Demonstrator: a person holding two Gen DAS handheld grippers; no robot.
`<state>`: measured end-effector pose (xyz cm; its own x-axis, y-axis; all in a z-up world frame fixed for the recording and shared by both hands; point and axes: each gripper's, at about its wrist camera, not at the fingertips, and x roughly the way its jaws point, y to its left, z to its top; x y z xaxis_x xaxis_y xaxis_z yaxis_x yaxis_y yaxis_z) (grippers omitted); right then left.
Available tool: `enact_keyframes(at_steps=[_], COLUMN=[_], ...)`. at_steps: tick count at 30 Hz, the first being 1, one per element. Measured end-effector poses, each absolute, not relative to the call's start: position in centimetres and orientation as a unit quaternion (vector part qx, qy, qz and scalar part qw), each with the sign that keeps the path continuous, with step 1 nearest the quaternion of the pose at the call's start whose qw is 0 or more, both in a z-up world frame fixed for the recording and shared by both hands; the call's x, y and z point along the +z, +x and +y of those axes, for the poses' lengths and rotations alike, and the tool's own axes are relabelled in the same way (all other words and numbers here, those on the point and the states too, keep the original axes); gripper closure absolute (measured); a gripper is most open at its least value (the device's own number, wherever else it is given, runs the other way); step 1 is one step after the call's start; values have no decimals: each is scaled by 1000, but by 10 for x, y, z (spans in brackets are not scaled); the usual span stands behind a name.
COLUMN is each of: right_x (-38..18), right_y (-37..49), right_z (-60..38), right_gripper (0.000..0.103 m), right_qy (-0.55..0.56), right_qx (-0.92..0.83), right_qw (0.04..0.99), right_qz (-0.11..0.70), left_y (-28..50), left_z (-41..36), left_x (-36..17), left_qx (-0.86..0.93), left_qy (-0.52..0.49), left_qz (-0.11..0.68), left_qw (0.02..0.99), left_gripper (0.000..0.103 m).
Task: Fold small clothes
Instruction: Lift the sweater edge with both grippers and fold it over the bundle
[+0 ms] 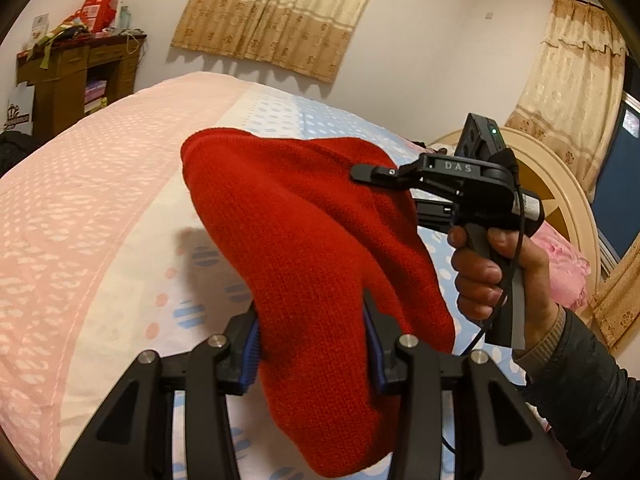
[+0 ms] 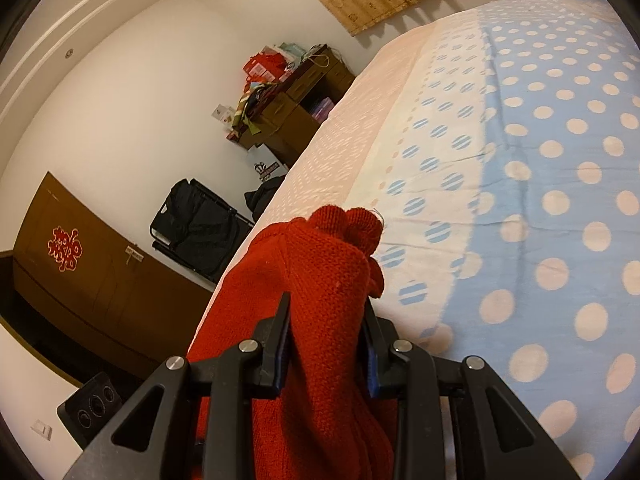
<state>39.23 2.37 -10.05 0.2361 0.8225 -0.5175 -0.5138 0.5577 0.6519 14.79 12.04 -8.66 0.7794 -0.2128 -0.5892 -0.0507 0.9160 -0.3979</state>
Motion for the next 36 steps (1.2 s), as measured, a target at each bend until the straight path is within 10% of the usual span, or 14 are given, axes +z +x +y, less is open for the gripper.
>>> enact_keyframes(at_steps=[36], right_x=[-138], right_y=[372], right_z=[145], right_gripper=[73], right_qy=[92], right_qx=[458], right_qw=[732], right_qz=[496], left_y=[97], left_z=[160], left_x=[-127], left_qx=[18], left_qy=[-255], left_qz=[336], left_qw=[906], left_gripper=[59])
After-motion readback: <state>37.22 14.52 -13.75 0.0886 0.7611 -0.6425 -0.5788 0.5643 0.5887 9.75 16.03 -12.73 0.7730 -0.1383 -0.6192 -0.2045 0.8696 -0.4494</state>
